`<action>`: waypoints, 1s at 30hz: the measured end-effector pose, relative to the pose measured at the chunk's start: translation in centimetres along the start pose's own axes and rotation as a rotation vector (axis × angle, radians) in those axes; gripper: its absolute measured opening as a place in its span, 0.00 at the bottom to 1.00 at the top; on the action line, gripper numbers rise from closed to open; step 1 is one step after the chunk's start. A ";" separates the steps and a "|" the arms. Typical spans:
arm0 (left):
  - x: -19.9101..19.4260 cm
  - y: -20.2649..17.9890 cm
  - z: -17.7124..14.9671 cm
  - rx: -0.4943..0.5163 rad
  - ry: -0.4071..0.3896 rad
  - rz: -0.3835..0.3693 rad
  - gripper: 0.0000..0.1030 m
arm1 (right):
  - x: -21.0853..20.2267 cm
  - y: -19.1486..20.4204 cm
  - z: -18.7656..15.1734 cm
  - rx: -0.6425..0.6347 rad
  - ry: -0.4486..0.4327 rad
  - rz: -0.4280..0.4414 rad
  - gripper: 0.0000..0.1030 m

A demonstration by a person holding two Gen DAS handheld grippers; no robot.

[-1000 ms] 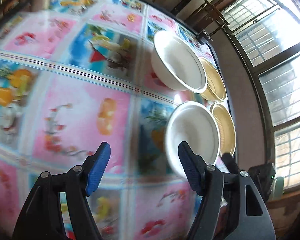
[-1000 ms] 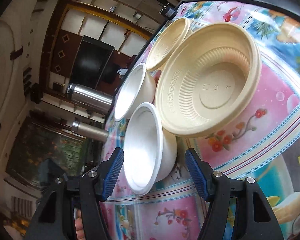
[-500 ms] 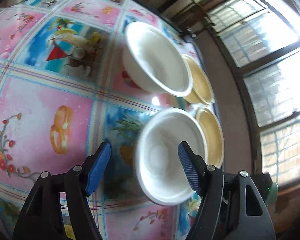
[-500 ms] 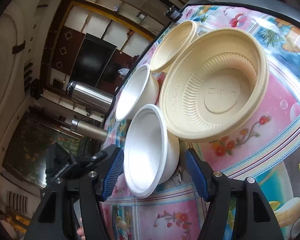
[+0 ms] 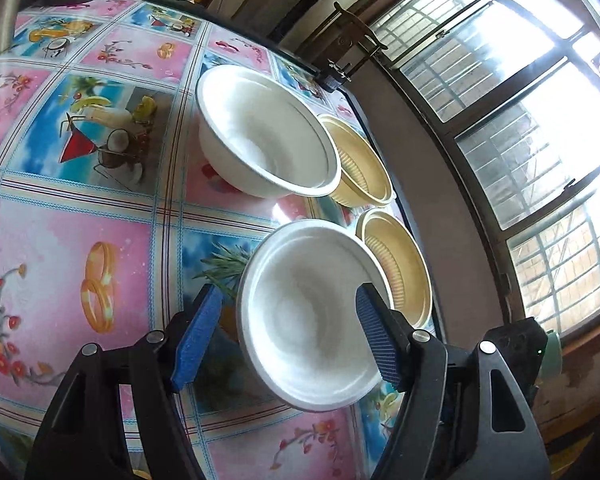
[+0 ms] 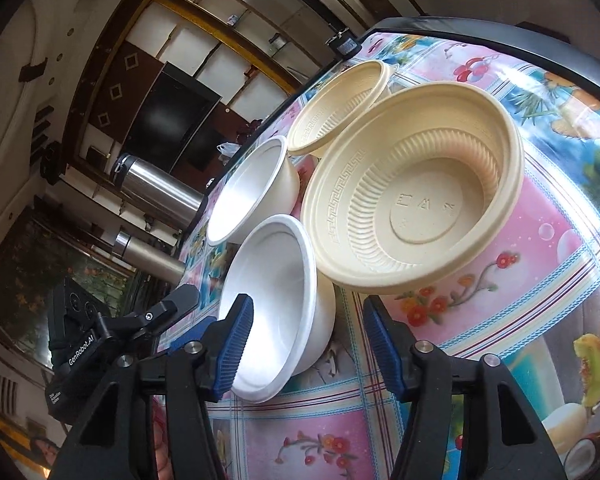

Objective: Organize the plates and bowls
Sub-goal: 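Move both grippers to the rim of the white foam plate, then close both grippers on the white foam plate rim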

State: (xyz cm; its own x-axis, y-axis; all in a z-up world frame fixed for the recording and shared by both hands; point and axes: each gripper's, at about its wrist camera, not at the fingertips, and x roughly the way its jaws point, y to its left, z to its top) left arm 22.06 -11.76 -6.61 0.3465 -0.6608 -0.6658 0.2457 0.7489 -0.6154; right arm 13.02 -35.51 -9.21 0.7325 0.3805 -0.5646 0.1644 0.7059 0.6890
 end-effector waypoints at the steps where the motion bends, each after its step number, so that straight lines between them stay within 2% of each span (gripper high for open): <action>1: 0.4 0.1 0.0 -0.003 0.015 0.007 0.67 | 0.0 0.0 0.0 -0.002 -0.001 -0.002 0.55; 3: 1.1 0.6 0.0 -0.014 0.040 0.020 0.66 | 0.1 0.0 0.0 -0.002 0.000 -0.004 0.54; 8: 1.1 1.0 -0.1 -0.035 0.036 0.021 0.45 | -0.1 -0.2 0.0 0.001 -0.006 -0.008 0.48; 10: 1.1 0.9 -0.1 -0.024 0.038 0.034 0.31 | -0.1 -0.1 0.0 0.000 -0.008 -0.011 0.47; 13: 1.3 1.0 -0.3 -0.023 0.048 0.043 0.19 | -0.2 -0.2 -0.1 0.002 -0.011 -0.013 0.45; 20: 0.7 1.4 -0.3 -0.031 0.029 0.055 0.09 | 0.0 -0.3 -0.2 0.008 0.002 -0.013 0.37; 26: 0.9 1.4 -0.5 -0.025 0.039 0.060 0.06 | 0.3 -0.2 -0.3 0.002 0.015 -0.030 0.24; 28: 0.9 1.4 -0.5 -0.027 0.041 0.059 0.06 | 0.3 -0.2 -0.4 -0.005 0.016 -0.038 0.13; 30: 0.9 1.4 -0.5 -0.025 0.042 0.060 0.06 | 0.3 -0.1 -0.4 -0.011 0.012 -0.042 0.11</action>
State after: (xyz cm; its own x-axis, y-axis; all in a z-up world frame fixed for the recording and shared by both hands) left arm 22.27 -11.34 -8.23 0.3212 -0.6168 -0.7186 0.2028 0.7860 -0.5840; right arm 13.00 -35.23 -9.63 0.7167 0.3574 -0.5988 0.1880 0.7279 0.6594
